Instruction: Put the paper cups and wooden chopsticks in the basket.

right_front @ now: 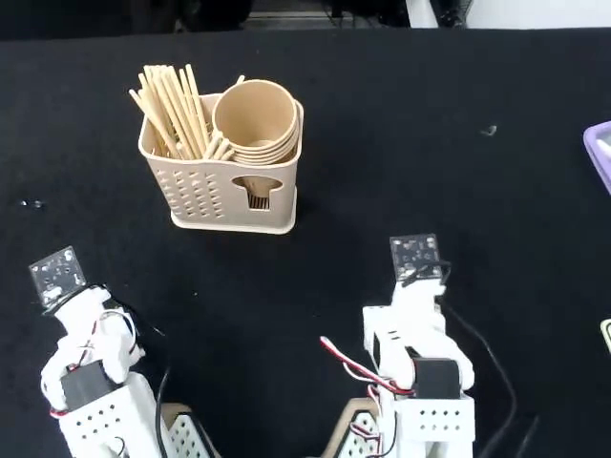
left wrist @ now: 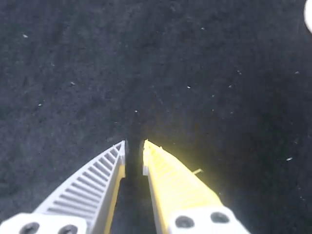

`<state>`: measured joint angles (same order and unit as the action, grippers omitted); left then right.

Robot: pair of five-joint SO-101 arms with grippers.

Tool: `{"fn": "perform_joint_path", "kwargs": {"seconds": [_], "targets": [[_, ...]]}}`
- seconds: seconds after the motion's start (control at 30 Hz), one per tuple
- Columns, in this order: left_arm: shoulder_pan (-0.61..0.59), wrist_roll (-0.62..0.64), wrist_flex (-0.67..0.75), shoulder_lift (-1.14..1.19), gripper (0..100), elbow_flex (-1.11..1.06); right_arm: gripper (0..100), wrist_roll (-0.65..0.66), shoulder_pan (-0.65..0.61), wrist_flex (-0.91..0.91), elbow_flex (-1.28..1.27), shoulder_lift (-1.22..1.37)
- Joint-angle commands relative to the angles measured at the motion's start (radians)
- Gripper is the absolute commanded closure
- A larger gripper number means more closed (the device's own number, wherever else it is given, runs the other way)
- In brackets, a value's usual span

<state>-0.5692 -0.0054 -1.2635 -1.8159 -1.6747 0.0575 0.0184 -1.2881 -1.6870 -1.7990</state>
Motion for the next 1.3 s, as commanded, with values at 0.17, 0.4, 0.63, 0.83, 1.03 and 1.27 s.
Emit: {"fn": "perform_joint_path", "kwargs": {"seconds": [0.17,0.4,0.63,0.83,1.03,1.27], "targets": [[0.122,-0.002,-0.011,-0.008,93,-0.024,98.5,-0.183,-0.011,-0.015,0.002,-0.094],[0.114,-0.002,-0.011,-0.008,93,-0.024,98.5,-0.183,-0.011,-0.015,0.002,-0.094],[0.133,-0.002,-0.011,-0.008,93,-0.024,98.5,-0.183,-0.006,-0.015,0.002,-0.094],[0.318,-0.002,-0.011,-0.008,93,-0.024,98.5,-0.183,-0.003,-0.015,0.002,-0.094],[0.343,-0.002,-0.011,-0.008,93,-0.024,98.5,-0.183,-0.008,-0.015,0.002,-0.094],[0.340,-0.002,-0.011,-0.008,93,-0.024,98.5,-0.183,-0.008,-0.015,0.002,-0.094]]}}
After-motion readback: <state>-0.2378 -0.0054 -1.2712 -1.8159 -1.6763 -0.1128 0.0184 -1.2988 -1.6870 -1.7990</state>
